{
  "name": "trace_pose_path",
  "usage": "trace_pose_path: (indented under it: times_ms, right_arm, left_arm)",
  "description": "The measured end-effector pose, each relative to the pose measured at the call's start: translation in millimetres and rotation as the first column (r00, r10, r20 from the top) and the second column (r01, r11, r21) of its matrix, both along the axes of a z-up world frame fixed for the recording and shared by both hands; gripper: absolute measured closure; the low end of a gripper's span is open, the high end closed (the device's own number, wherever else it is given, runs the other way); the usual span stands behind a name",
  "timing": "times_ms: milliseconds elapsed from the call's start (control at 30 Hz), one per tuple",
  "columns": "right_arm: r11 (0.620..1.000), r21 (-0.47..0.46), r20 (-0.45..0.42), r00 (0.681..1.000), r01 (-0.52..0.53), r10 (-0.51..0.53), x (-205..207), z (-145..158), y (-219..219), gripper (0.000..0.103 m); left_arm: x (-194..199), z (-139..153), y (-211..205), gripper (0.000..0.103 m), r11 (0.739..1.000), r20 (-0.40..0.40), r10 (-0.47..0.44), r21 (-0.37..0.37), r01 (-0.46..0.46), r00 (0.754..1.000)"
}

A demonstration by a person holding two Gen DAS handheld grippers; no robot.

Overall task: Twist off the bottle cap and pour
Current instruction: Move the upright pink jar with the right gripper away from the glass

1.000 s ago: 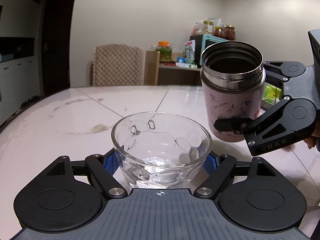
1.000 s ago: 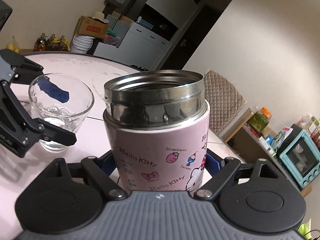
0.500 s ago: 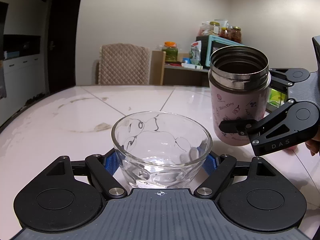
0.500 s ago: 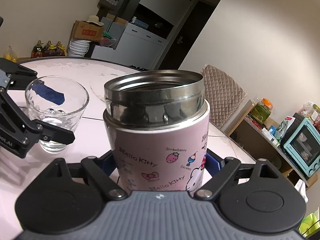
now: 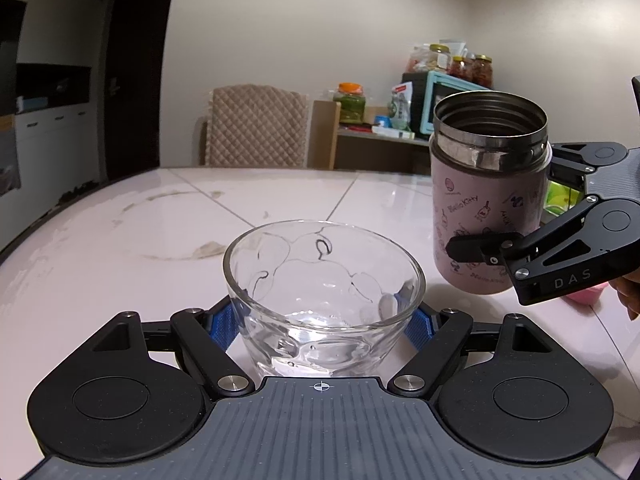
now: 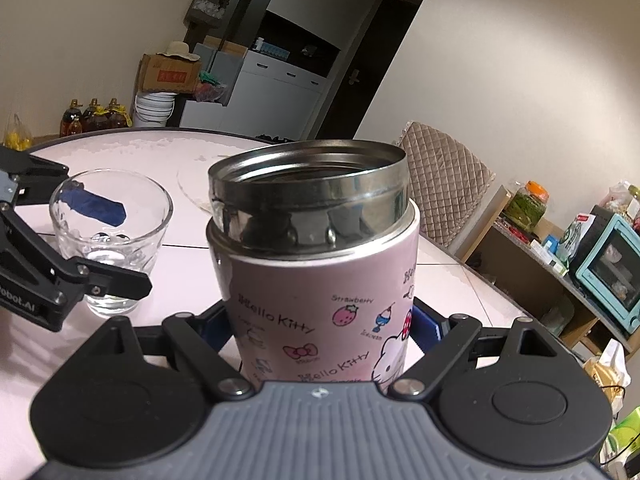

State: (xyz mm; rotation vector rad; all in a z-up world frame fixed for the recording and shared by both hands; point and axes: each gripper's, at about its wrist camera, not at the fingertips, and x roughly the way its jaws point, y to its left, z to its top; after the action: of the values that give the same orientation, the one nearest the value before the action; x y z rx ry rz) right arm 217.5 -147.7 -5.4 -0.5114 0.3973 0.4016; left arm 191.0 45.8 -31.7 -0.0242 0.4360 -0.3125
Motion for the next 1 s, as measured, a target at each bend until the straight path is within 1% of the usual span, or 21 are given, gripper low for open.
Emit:
trace_pose_path:
  times_ms: [633, 1000]
  right_arm:
    - [0.993, 0.115, -0.066, 0.998, 0.032, -0.025, 8.2, 0.9, -15.1, 0.014]
    - [0.981, 0.184, -0.107, 0.993, 0.065, -0.046, 15.5, -0.5, -27.4, 0.014]
  left_arm:
    - [-1.1, -1.7, -2.7, 0.019, 0.999, -0.007, 0.042, -0.003, -0.042, 0.999]
    - [-2.4, -1.4, -4.7, 0.019, 0.997, -0.013, 0.072, -0.002, -0.072, 0.997]
